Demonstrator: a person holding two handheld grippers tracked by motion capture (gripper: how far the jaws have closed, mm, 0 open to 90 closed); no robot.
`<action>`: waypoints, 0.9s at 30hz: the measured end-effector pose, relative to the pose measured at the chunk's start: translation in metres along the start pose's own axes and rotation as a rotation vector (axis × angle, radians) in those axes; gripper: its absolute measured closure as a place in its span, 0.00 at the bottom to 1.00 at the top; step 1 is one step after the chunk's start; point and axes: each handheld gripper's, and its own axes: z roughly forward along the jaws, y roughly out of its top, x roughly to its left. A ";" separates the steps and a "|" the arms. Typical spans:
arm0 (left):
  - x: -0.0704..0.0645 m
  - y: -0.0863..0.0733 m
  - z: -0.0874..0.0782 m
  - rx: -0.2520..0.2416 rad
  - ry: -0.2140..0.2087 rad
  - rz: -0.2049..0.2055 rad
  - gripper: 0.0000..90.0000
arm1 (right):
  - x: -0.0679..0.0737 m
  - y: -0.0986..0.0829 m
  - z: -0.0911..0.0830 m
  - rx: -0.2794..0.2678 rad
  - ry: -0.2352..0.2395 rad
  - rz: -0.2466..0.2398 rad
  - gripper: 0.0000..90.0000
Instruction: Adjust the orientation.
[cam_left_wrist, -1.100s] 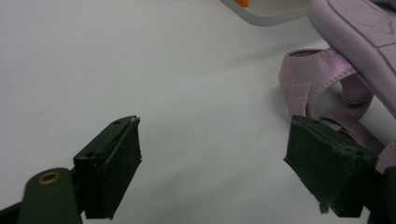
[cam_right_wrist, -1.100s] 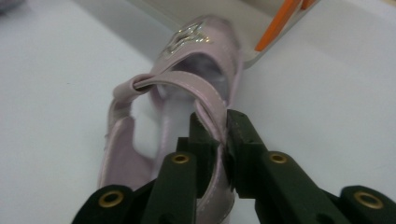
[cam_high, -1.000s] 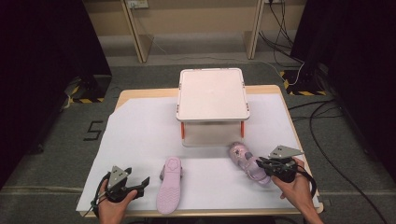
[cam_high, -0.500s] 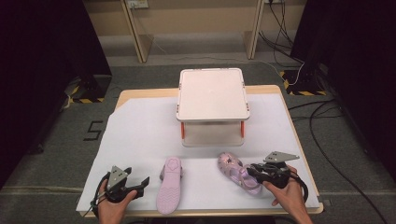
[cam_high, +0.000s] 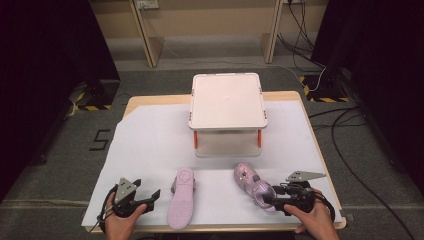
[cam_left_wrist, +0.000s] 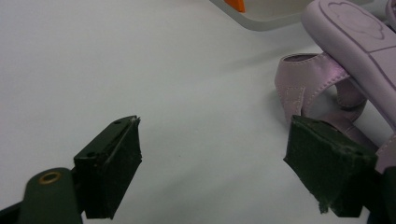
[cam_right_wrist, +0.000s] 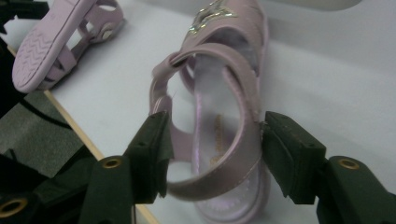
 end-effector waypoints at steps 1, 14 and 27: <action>0.000 0.000 0.000 0.000 0.000 0.001 0.20 | 0.001 -0.001 -0.001 0.005 0.001 -0.012 0.46; -0.001 0.000 0.001 0.001 -0.004 0.004 0.20 | 0.004 0.008 -0.003 -0.078 -0.145 -0.429 0.48; -0.001 0.001 0.004 0.008 -0.004 -0.001 0.20 | 0.008 0.018 0.014 -0.042 -0.166 -0.624 0.52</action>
